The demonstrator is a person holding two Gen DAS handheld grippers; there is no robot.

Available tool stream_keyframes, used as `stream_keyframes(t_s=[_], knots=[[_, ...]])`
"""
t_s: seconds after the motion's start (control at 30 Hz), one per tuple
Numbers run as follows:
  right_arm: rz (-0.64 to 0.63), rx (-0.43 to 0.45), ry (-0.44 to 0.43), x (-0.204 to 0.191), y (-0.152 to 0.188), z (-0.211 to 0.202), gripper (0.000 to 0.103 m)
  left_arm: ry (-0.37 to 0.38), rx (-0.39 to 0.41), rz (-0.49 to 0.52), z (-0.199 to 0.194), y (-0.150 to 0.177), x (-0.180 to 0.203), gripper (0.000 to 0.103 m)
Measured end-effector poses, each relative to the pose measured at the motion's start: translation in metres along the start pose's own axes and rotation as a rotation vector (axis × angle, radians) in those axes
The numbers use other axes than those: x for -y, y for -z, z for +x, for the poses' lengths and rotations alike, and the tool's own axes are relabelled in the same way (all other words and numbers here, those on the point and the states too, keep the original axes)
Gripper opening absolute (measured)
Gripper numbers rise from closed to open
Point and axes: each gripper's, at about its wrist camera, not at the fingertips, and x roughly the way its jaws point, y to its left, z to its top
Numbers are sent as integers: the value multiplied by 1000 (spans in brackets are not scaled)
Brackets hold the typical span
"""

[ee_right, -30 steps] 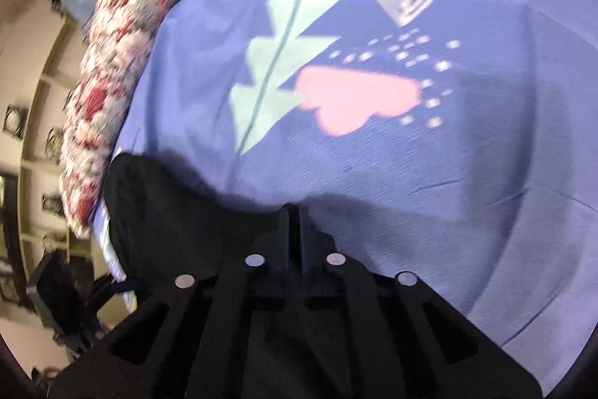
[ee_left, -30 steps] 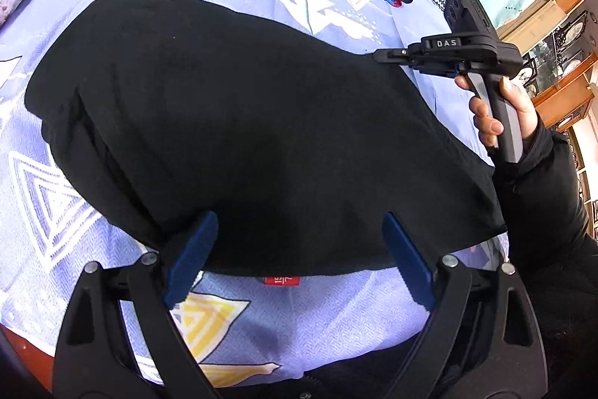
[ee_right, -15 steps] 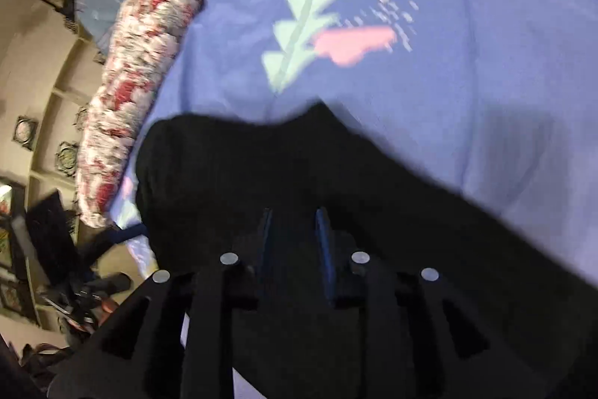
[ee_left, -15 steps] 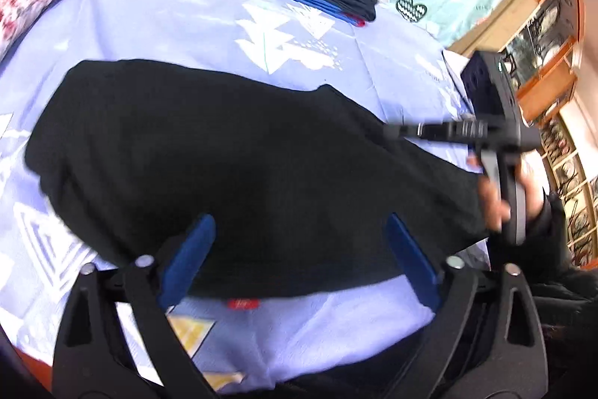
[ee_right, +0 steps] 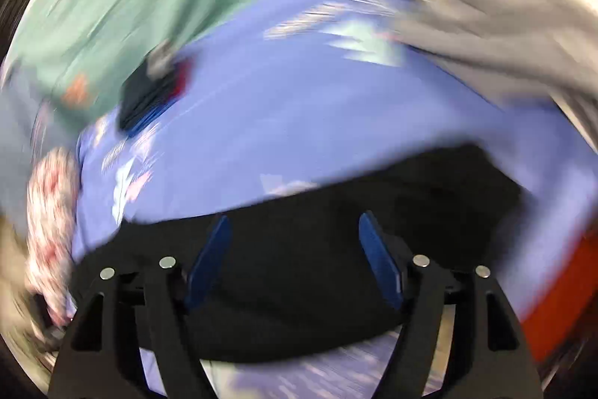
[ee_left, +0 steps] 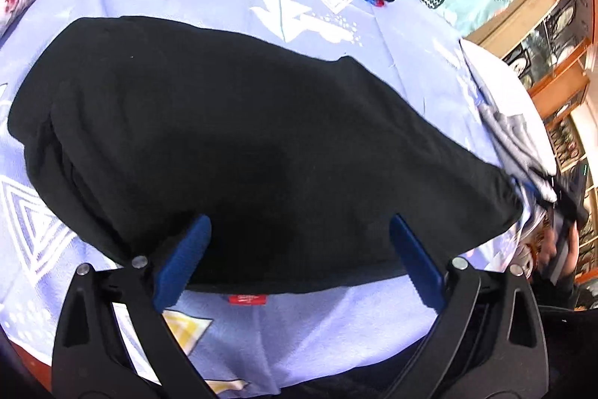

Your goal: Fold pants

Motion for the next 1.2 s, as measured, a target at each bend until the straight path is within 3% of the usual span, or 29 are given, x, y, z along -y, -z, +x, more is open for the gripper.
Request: stream_keyframes(t_s=[0.07, 0.17, 0.27, 0.47, 0.57, 0.83, 1.07, 1.13, 1.2], knots=[[159, -44, -42, 45, -1, -15, 75, 16, 1, 9, 3, -3, 8, 98], [291, -75, 30, 81, -3, -24, 87, 32, -11, 38, 8, -4, 22, 98], [344, -129, 8, 90, -9, -13, 101, 47, -31, 82, 14, 0, 40, 98], [302, -213, 0, 70, -29, 10, 101, 45, -29, 98, 14, 5, 50, 98], [266, -205, -13, 60, -34, 7, 101, 42, -22, 75, 12, 5, 45, 98], [288, -255, 121, 76, -26, 27, 101, 40, -30, 72, 15, 3, 43, 98], [333, -284, 106, 84, -36, 54, 101, 47, -27, 68, 16, 6, 42, 98], [330, -263, 93, 84, -33, 49, 96, 48, -22, 67, 12, 8, 40, 98], [315, -228, 68, 84, -26, 40, 78, 49, -18, 59, 11, 8, 37, 98]])
